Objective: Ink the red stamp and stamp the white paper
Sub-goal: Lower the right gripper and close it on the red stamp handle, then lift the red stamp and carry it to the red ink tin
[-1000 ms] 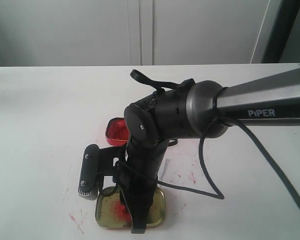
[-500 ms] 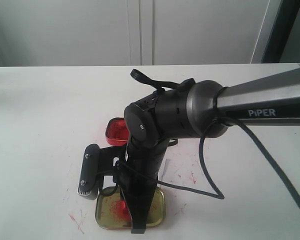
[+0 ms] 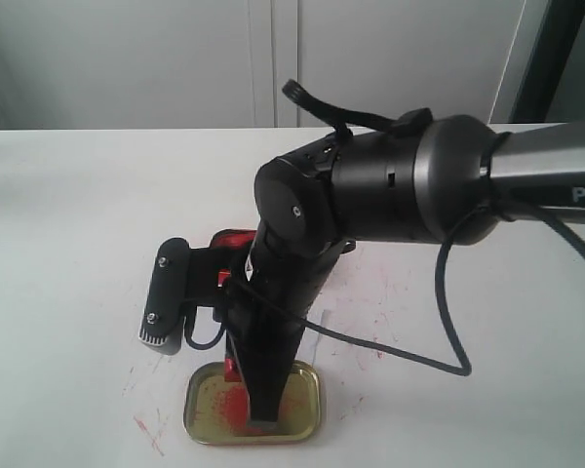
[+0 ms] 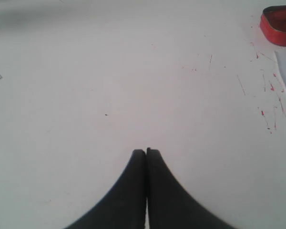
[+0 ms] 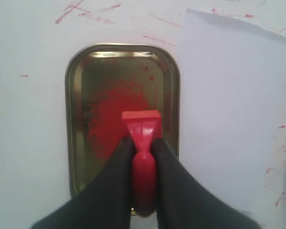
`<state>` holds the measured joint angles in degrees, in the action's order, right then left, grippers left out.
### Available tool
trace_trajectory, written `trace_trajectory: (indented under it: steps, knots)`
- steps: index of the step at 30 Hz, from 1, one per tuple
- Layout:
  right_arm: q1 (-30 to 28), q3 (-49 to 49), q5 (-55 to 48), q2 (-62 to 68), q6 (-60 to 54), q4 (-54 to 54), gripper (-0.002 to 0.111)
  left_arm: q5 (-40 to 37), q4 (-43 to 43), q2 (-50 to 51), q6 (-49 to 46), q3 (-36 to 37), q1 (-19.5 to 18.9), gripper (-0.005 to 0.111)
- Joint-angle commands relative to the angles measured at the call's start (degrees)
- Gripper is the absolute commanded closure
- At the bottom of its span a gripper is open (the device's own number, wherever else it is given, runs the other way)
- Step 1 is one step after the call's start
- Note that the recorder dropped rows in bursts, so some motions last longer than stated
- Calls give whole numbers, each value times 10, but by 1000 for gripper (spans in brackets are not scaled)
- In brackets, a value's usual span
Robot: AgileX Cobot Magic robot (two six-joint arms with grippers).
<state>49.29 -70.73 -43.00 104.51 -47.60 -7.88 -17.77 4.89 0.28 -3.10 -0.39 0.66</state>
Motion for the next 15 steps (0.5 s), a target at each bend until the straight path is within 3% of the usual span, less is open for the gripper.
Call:
trace_trajectory:
  steps: [1,15]
  knots:
    - [3,-1,3,-10,3,-1,108,2,6,-3,3,4,-2,107]
    - [-14,-35,-14,-10,55,-1,108,2,6,-3,3,4,-2,107]
